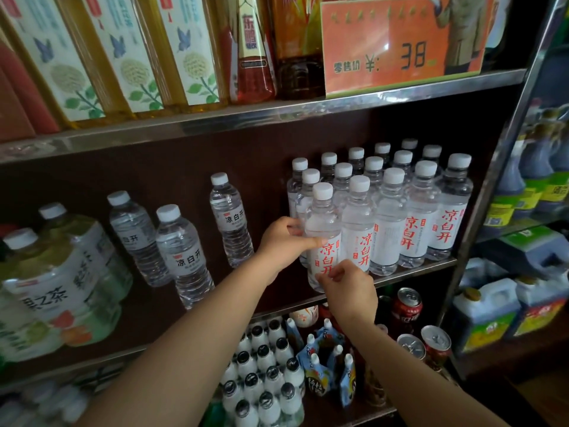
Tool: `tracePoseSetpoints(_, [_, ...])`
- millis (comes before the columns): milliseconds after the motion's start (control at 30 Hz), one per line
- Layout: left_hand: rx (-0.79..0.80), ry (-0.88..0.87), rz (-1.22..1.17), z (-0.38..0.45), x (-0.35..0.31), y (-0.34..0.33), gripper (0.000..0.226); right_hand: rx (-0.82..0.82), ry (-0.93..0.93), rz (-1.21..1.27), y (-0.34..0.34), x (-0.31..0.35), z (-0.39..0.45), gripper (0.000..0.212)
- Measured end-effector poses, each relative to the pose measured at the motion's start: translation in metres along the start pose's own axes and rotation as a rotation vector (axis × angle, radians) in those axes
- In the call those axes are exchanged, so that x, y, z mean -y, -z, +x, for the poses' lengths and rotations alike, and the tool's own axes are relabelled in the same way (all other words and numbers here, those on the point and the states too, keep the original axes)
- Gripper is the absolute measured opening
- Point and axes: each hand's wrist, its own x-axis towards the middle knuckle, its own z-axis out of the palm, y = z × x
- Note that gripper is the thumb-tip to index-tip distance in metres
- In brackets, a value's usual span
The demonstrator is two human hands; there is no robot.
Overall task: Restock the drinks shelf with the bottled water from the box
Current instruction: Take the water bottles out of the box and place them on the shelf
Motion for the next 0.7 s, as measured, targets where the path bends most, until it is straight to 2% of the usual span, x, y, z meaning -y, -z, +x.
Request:
tracePoseSetpoints(100, [-0.022, 0.093, 0.069, -0.009, 0.013, 0.015, 0.064, 0.073, -0.083, 0.034, 0.000, 0.005, -0.010, 0.021])
tracePoseSetpoints(233, [-0.056, 0.163, 0.135, -0.032, 0.033, 0.049, 0.048, 0.229, -0.087, 0.009, -0.011, 0.014, -0.029, 0.023])
tracePoseSetpoints(400, [-0.138, 0.171, 0.201, -0.083, 0.059, 0.104, 0.023, 0.457, 0.073, -0.059, -0.031, 0.042, -0.065, 0.018])
tracePoseSetpoints(500, [-0.208, 0.243, 0.254, -0.132, 0.080, 0.147, 0.007, 0.599, 0.139, -0.090, -0.048, 0.065, -0.098, 0.017])
tracePoseSetpoints(633, [-0.244, 0.405, 0.224, -0.211, 0.123, 0.206, 0.017, 0.816, 0.252, -0.148, -0.087, 0.099, -0.160, 0.018])
tracePoseSetpoints(700, [-0.299, 0.471, 0.176, -0.260, 0.147, 0.234, 0.013, 0.939, 0.301, -0.164, -0.110, 0.116, -0.203, 0.021])
